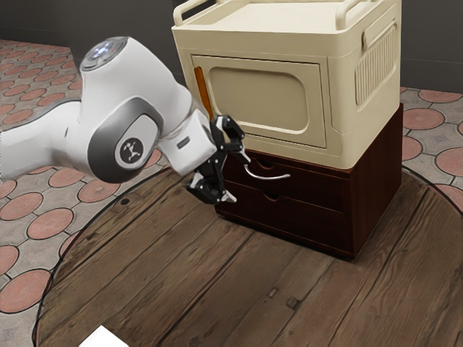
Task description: Pull the drawer handle with one arm to open the drawer
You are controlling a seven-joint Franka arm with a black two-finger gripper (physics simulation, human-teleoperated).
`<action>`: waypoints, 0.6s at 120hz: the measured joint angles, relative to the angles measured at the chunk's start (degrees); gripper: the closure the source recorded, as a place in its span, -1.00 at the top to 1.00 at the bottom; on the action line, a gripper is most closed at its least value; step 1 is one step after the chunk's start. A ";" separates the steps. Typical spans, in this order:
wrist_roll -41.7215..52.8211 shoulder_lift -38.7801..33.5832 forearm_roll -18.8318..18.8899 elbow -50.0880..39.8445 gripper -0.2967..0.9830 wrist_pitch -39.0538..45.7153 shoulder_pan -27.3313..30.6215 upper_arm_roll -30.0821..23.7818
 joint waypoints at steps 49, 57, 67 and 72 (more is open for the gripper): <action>-1.51 6.53 5.15 3.47 0.14 3.94 0.05 0.00; -1.64 7.51 5.41 4.44 0.13 4.35 0.07 0.00; -1.80 8.53 5.60 4.77 0.10 4.73 0.09 0.00; -1.92 8.87 5.54 4.82 0.09 4.89 0.16 -0.06</action>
